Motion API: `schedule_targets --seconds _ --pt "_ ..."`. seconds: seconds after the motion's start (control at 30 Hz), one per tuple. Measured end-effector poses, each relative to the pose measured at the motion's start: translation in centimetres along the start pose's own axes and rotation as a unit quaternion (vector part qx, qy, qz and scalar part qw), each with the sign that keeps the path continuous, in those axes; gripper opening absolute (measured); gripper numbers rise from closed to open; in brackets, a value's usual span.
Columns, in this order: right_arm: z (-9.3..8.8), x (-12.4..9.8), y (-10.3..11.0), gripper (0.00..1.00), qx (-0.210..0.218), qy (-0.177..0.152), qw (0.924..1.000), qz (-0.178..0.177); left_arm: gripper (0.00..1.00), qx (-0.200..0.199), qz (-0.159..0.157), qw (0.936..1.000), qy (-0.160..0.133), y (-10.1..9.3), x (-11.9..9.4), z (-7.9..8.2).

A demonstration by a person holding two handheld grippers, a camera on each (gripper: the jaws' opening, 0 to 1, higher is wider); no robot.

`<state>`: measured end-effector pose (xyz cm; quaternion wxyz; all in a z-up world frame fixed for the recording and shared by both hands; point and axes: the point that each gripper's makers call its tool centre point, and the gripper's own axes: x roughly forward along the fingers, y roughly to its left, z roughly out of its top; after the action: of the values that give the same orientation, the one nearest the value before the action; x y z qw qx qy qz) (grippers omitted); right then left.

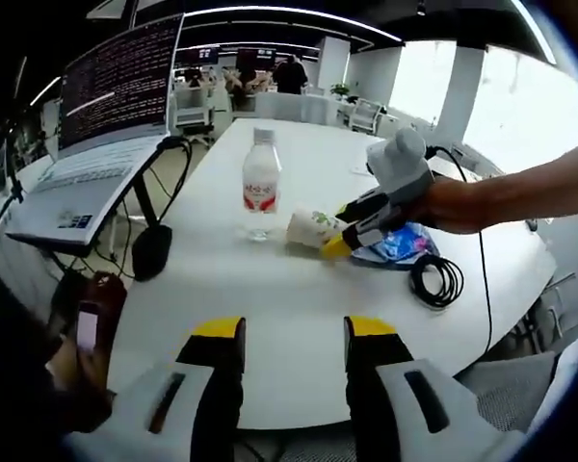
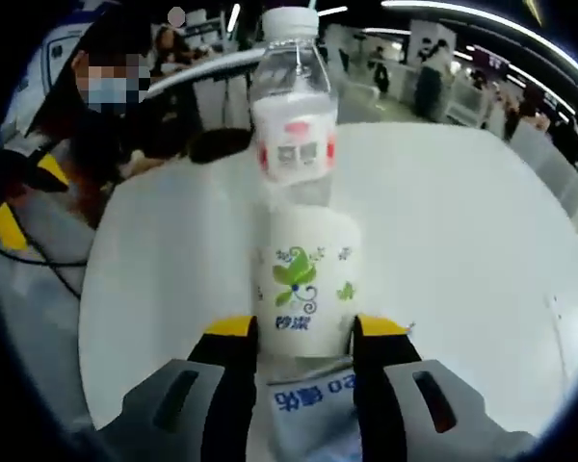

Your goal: Arrange the tabletop items into an orderly group along one side of the table until the central work area is clear of visible clutter.

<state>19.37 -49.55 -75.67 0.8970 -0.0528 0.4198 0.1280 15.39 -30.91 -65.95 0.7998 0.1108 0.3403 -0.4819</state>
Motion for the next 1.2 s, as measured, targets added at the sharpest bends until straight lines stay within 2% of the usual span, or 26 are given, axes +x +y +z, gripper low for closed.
schedule_targets --seconds 0.53,0.93,1.2 --pt "-0.1 -0.8 0.8 0.37 0.010 -0.006 0.9999 0.009 0.39 0.001 -0.002 1.0000 0.003 -0.3 0.2 -0.3" --pt "0.2 -2.9 1.2 0.37 0.013 -0.029 0.9995 -0.002 0.39 -0.001 -0.012 0.9999 0.008 -1.2 0.6 -0.7" --pt "-0.3 -3.8 1.4 0.36 0.016 -0.034 0.9993 -0.004 0.39 0.001 -0.020 0.9997 0.010 -1.6 1.0 -0.6"
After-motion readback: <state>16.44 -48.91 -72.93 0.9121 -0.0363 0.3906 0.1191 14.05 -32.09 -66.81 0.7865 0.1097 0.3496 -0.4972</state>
